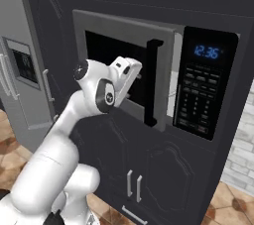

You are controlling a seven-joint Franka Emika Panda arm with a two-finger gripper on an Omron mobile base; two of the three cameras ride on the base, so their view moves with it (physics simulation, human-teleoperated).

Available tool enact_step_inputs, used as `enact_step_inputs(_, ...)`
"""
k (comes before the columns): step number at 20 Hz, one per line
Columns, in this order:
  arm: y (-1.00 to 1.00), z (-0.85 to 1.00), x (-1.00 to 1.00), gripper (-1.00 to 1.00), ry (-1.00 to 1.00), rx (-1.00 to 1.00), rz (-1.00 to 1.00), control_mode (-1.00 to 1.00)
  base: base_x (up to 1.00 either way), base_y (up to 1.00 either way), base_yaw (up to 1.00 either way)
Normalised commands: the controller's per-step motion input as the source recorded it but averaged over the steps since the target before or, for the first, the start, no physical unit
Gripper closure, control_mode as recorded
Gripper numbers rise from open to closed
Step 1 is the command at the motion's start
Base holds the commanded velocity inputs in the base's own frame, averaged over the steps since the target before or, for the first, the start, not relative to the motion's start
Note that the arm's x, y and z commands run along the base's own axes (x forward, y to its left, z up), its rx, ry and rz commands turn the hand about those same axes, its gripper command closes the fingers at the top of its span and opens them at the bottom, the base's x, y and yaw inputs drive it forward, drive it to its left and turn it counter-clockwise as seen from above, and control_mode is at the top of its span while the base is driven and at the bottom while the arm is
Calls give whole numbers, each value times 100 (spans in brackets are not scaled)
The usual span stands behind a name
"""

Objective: Place the bowl containing the shrimp and fish in the microwave. Close the microwave door and press the start button to microwave the meal.

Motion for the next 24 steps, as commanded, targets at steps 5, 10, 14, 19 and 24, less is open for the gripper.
enact_step_inputs(5,-6,-2,82,-100,-4,0,0,-100,0,0,0)
enact_step_inputs(10,-12,0,72,-100,0,0,0,-100,0,0,0)
enact_step_inputs(14,-22,18,60,-100,5,1,0,-100,0,0,0)
enact_step_inputs(19,-28,3,24,-100,8,0,0,-100,0,0,0)
enact_step_inputs(24,-11,0,-57,-100,0,0,8,-100,0,0,0)
